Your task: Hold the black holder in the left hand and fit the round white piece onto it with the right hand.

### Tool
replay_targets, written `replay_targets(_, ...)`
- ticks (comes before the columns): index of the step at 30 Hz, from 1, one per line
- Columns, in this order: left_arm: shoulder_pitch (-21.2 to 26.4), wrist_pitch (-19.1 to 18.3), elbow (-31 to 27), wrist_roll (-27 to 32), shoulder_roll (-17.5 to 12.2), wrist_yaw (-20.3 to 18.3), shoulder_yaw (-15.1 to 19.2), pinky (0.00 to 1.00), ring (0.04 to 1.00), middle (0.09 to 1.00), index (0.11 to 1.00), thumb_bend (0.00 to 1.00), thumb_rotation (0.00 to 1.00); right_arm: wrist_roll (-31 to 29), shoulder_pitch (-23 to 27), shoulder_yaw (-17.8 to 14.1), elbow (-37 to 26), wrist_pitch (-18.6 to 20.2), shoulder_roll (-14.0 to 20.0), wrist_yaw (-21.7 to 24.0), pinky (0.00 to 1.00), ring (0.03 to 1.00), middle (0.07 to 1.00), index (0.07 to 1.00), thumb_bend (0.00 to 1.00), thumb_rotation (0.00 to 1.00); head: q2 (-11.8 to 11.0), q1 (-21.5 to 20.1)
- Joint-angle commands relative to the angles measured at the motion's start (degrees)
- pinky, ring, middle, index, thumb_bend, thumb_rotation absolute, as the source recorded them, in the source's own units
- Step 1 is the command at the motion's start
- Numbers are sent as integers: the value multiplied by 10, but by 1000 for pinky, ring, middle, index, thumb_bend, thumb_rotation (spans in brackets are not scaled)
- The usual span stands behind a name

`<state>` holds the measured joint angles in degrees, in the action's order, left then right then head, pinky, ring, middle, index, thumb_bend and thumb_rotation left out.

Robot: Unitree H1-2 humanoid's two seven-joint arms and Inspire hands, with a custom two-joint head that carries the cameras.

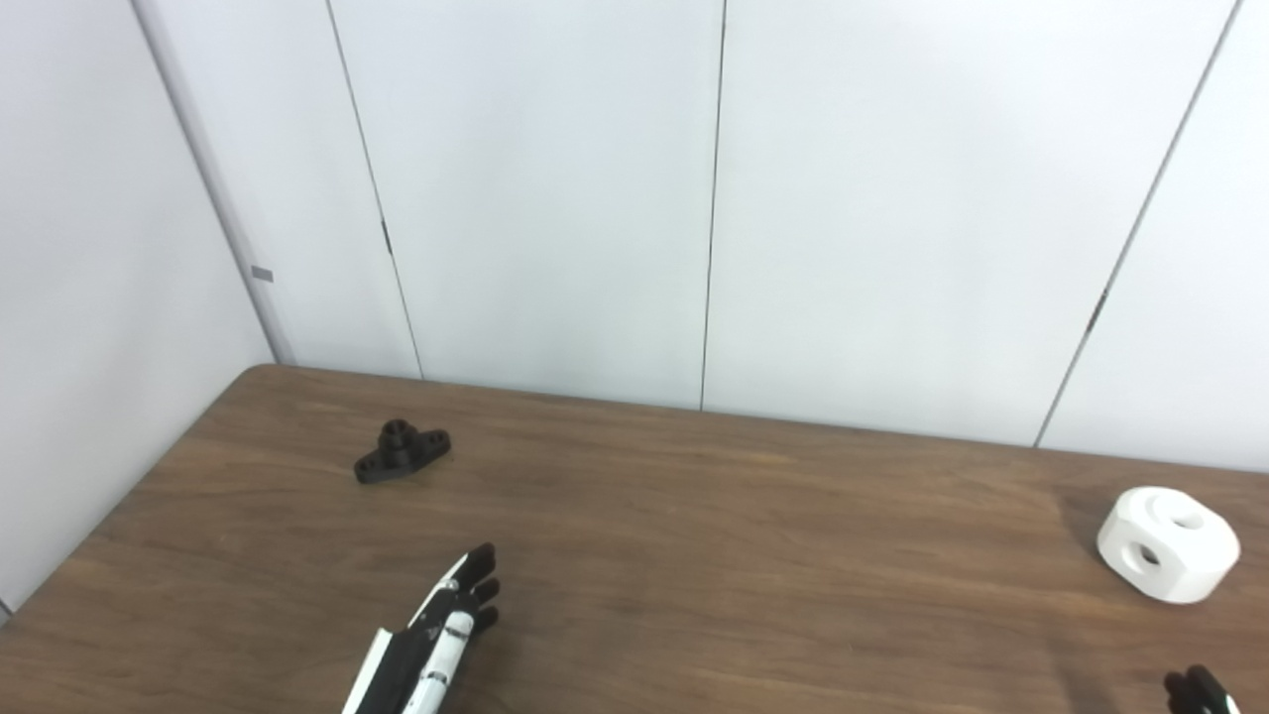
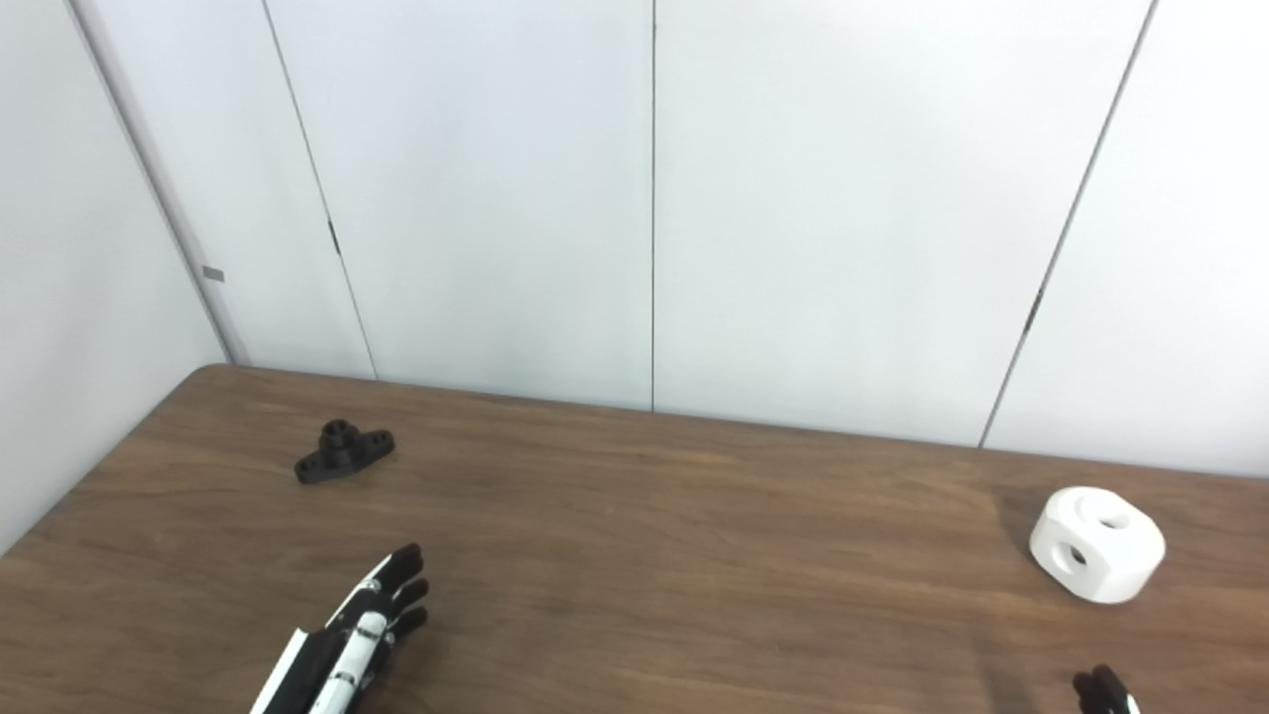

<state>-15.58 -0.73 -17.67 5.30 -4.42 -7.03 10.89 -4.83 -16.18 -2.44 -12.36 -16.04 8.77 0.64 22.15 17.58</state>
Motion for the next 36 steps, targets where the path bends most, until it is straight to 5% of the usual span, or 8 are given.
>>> replay_targets(1,-45,10,1,-1,4,4,-9,906,932,950,931,251,773,3,10,-2,54,8,-17,-4,1000,990,958,965,540,1000,-1,1)
replay_targets(14,-45,11,-3,-6,8,16,-9,902,937,952,941,283,721,-4,9,-3,52,13,-17,-5,1000,969,936,950,541,1000,3,-1)
replay_targets(25,-45,6,-10,-19,20,39,-22,889,934,946,933,289,648,-44,13,-11,70,-6,0,14,1000,955,927,942,527,1000,7,56)
replay_targets(36,-51,0,-21,-42,22,55,-45,869,908,918,908,306,586,-80,10,-27,63,18,13,37,1000,965,945,963,544,1000,10,91)
